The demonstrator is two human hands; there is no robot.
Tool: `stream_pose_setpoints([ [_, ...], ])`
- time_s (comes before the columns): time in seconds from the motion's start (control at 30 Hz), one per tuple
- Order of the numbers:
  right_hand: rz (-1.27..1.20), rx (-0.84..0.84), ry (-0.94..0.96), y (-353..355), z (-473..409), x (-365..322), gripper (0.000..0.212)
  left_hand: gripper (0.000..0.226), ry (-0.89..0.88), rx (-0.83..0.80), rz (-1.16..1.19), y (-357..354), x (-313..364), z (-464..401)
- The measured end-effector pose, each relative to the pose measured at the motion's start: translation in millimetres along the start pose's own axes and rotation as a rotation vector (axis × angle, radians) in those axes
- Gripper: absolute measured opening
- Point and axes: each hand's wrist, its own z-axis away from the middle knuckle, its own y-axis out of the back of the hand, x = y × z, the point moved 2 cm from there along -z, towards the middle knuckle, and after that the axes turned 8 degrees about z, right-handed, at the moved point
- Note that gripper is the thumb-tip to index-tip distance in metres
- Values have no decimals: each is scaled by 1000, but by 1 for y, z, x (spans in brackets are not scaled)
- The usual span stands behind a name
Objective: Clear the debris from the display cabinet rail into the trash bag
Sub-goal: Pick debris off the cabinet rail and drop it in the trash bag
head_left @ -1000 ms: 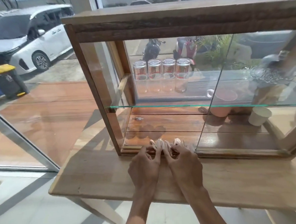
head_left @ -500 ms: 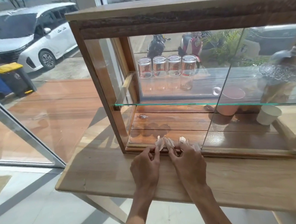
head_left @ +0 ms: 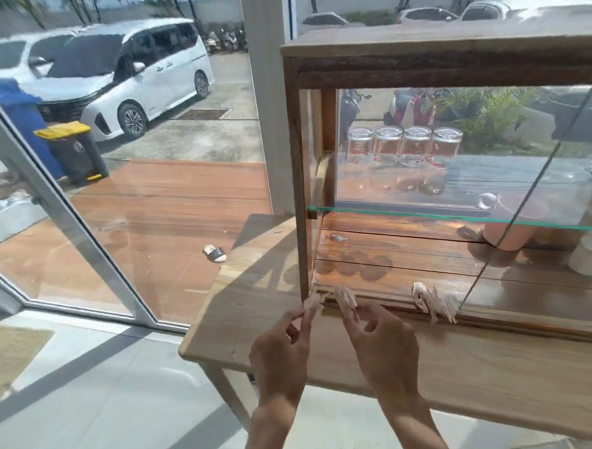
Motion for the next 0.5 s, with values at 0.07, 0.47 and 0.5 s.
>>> stream_pose_setpoints([
  [0.07,-12,-7,25,-11,11,-15,22,18,72,43,74,25,-17,0],
  [0.47,-148,-154,243,-79,110,-100,15,8,180,219,-42,178,-114,41],
  [0.5,-137,-163,258,-90,120,-104,15,13,208,242,-51,190,-126,47],
])
